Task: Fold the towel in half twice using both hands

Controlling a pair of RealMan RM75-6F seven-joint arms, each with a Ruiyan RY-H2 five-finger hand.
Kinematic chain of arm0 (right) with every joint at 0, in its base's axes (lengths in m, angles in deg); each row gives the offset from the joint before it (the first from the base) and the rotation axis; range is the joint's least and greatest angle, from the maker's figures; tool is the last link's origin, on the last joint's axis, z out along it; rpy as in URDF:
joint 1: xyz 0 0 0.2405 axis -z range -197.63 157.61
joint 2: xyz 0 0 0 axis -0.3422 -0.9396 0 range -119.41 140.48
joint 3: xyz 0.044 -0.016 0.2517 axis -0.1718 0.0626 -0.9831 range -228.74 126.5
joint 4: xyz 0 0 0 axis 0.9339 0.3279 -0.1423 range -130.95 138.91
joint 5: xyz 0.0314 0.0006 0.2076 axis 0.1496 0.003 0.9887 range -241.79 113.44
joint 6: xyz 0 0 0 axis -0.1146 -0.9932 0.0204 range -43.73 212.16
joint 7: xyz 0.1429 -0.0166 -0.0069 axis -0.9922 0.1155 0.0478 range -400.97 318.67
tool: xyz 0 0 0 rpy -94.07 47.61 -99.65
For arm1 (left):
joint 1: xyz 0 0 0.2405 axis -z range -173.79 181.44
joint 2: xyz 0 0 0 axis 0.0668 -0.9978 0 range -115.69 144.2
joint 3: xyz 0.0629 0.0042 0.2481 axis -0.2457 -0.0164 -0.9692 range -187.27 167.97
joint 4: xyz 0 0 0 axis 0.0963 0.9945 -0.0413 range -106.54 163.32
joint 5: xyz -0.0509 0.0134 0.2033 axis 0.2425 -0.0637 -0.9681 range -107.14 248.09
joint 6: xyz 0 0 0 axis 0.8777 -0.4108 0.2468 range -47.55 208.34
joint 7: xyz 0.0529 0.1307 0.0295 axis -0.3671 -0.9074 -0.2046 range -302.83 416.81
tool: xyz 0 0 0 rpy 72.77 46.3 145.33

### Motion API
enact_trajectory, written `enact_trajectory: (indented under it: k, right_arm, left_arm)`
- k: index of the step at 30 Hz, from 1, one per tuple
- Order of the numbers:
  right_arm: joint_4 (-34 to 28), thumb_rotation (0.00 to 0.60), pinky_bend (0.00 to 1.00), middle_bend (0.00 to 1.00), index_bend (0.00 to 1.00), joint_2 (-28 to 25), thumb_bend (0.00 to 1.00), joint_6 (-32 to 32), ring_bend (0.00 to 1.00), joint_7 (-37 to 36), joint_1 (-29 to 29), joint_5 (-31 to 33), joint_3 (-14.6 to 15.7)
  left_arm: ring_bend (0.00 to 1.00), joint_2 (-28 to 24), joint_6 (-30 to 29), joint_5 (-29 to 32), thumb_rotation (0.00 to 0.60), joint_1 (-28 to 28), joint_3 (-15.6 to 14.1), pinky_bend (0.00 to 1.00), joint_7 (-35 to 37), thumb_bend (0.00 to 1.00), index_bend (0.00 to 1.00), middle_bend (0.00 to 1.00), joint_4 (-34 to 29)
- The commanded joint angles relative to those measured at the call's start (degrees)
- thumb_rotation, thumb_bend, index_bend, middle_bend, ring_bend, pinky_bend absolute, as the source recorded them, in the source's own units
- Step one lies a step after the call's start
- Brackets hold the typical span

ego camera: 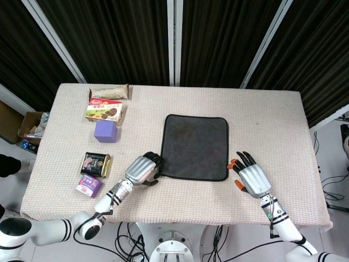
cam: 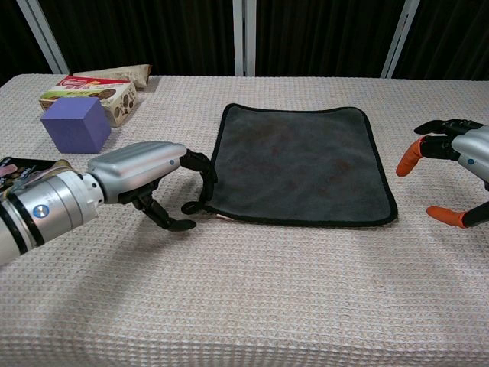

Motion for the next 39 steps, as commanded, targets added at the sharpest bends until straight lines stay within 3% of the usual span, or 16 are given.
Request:
enact_trajectory:
  k: [1,8,13,24,30,39]
  right_arm:
    - [0.02,0.6,0.11,0.27,0.36,0.04,0.19,-0.22,0.08,-0.03,0.06,-0.1,0.04]
    - [-0.08,0.6,0.11,0.27,0.36,0.14,0.19,-0.15,0.08,-0.16,-0.04,0.04,-0.03]
    - [0.7,0.6,0.11,0.27,0.37,0.97,0.19,0.5,0.08,-0.38,-0.29,0.41,-0.09]
    - [2.03,0.6,0.11,0.28,0.41,3.19,0.19,1.51,0.08,-2.28,-1.55,-0.08,-0.17]
    - [7.01,0.6,0.09,0.28,0.49,5.81,0.18,1.42,0.08,-3.73,-2.26,-2.5,1.34]
    - [12.87,0.6,0.08,0.29,0.49,8.21,0.18,-0.43,0.08,-5.5,-2.27,-3.63,1.67]
  left_arm:
    - [0.19,1.8,-0.94,-0.54,0.6,0.47,0.27,0.18,0.45,0.23,0.46,0.25,2.55]
    - [0.19,3.94,-1.23,-1.84,0.6,1.55,-0.19,0.18,1.69,0.26,0.48,0.25,7.44]
    - [0.2,5.82,-2.37,-2.84,0.6,1.91,-0.26,0.18,6.33,0.36,0.57,0.25,10.15]
    - [0.2,7.28,-2.24,-2.64,0.6,2.47,-0.19,0.18,11.45,0.46,0.67,0.27,12.36]
    - [0.2,7.11,-2.75,-2.63,0.6,2.39,-0.27,0.18,12.49,0.46,0.67,0.27,12.3]
    - [0.2,7.24,-2.47,-2.28,0.6,2.37,-0.5,0.18,13.54,0.46,0.67,0.27,12.8]
